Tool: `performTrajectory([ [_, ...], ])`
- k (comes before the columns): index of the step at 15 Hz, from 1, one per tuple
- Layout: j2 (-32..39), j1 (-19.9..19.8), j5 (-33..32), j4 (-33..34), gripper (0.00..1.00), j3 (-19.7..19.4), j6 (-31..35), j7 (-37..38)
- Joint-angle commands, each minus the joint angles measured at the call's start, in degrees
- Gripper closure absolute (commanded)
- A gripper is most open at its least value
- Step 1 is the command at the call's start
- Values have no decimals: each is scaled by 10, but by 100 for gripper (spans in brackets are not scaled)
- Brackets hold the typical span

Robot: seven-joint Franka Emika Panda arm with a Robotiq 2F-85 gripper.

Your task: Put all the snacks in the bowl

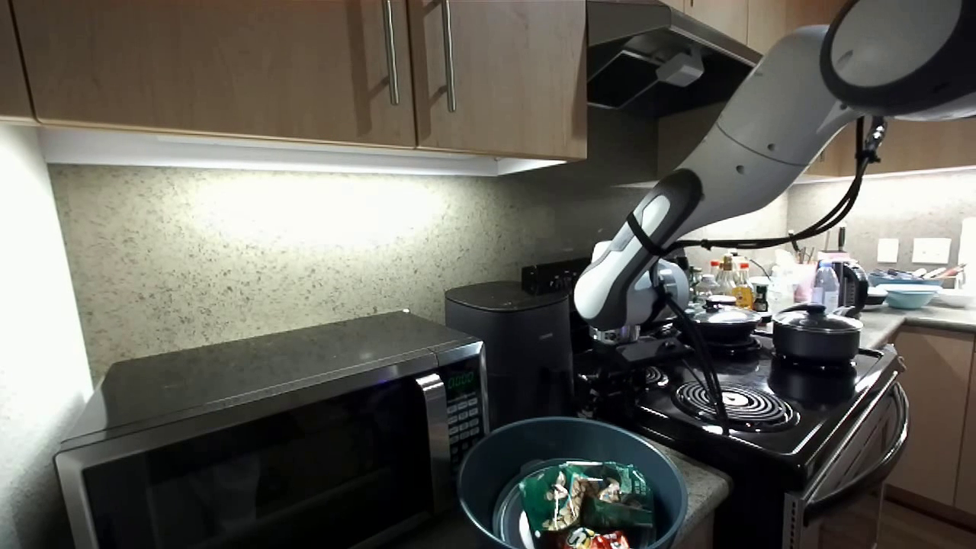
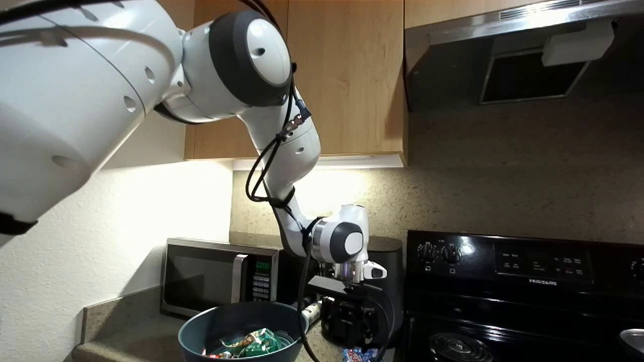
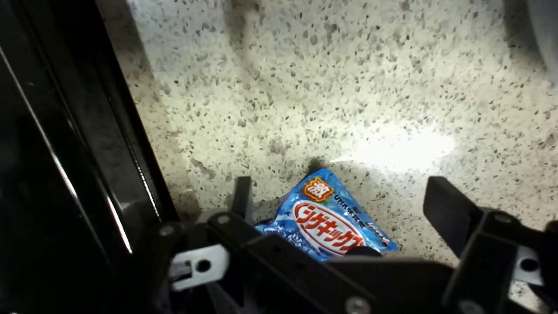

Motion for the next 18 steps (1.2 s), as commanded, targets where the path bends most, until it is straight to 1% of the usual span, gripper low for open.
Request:
performTrajectory([
  [1, 55, -15, 3, 60, 0, 13, -17, -19],
  [7, 111, -21, 3, 131, 0, 19, -30, -20],
  [8, 117, -22, 3, 140, 5, 19, -35, -21],
  [9, 122, -24, 4, 148, 18, 20, -43, -21],
  [10, 126, -25, 4, 155, 29, 20, -53, -19],
  [11, 128, -27, 5, 160, 32, 20, -65, -18],
  [12, 130, -28, 5, 163, 38, 19, -76, -17],
  [13, 131, -30, 5, 168, 44, 20, -87, -17],
  [14, 133, -31, 6, 173, 52, 20, -98, -16],
  [18, 137, -38, 13, 188, 78, 24, -130, -17],
])
